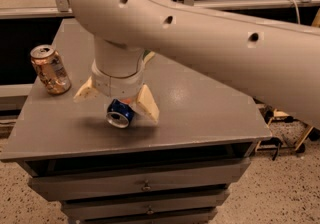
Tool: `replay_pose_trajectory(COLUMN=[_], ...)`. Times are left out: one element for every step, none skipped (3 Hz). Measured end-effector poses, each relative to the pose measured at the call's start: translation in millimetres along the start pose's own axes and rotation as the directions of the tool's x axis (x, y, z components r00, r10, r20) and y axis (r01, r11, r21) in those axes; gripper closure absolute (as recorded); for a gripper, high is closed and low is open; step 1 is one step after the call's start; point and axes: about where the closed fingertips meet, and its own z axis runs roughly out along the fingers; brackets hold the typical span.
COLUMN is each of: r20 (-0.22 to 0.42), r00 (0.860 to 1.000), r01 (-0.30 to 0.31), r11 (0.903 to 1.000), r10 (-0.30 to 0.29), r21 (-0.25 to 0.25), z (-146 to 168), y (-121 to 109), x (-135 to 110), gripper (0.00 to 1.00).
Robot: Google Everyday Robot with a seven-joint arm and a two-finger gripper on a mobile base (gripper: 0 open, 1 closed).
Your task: Place pepsi can upright
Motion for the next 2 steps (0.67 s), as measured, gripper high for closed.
replay_pose_trajectory(r20=[-0.069, -0.115], r00=[0.997, 0.991], r01=[0.042, 0.055], r11=[0.9981, 0.9947], r10=[-0.045, -0.065], r21=[-0.046, -0.087], z=[8.1, 9.5], y=[-5.1, -9.1], x=[-9.4, -9.9], gripper=[0.18, 0.41])
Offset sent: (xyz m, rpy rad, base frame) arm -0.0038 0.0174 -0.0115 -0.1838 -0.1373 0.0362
